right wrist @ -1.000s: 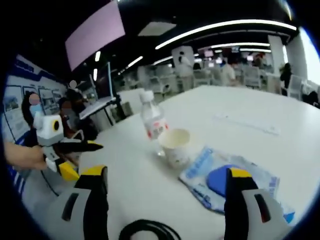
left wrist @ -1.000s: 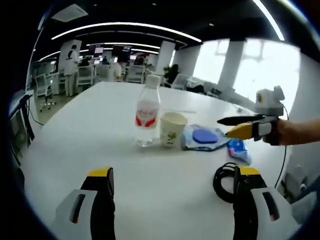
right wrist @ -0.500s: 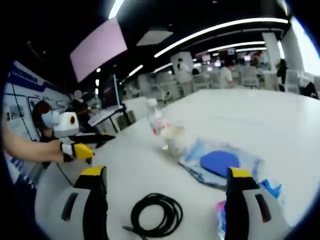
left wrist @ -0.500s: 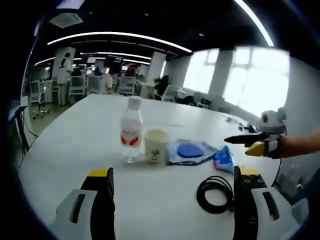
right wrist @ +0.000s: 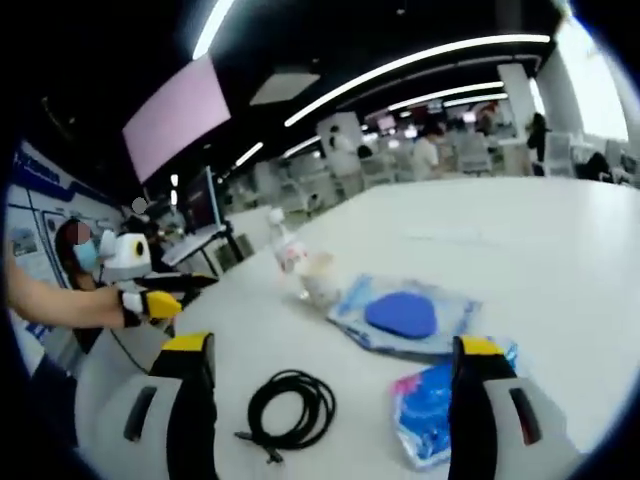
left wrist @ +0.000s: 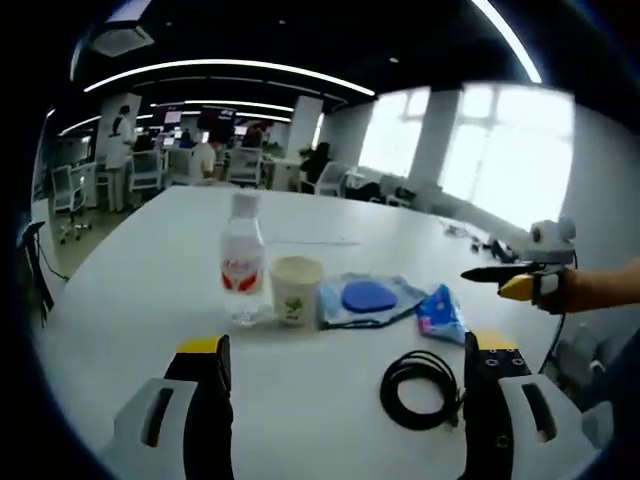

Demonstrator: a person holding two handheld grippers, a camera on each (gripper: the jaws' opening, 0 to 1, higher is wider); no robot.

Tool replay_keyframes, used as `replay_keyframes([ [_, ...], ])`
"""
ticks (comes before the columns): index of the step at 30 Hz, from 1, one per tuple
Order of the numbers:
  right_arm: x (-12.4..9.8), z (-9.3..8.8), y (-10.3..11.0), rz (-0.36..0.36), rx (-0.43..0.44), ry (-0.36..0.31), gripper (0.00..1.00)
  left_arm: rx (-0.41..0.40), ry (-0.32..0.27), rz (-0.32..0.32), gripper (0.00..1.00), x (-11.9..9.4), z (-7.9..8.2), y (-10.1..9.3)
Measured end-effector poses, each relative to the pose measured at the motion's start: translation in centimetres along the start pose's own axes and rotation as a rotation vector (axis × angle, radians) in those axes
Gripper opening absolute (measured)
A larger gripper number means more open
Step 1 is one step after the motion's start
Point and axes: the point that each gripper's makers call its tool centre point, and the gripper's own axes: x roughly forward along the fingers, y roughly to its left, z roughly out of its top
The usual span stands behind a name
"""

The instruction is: Arrange the tabletop items into an orderly group along one side of the table until the central work area is clear of visible clutter.

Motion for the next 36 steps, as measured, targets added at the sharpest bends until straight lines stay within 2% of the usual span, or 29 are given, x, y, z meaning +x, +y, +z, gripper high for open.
replay_keyframes([
  [8,-1.1,-0.4,-0.4,0.005,0.000,0.004,0.95,-0.002,0.021,-0.004,0.92,0.6,-0.4,-1.3],
  [13,-2.0,-0.4,-1.5,-0.017,0.029,-0.015,0.95,-0.022,0.015,-0.017,0.92,0.7,-0.3,-2.2],
  [21,-3.4,-0.9,-3.1,-0.033,0.055,-0.027,0.93,-0.009,0.024,-0.004,0.90,1.0,-0.2,-3.2],
  [32,-4.1,-0.7,-4.3,-0.038,0.055,-0.043,0.92,-0.001,0.048,-0.002,0.88,1.2,-1.0,-4.8],
  [34,-4.2,-0.7,-4.5,-0.032,0.053,-0.045,0.91,0.008,0.056,0.002,0.87,1.4,-1.0,-5.0],
  [36,-4.3,-0.5,-4.7,-0.025,0.051,-0.049,0.91,0.052,0.081,0.008,0.85,1.6,-1.4,-5.3],
])
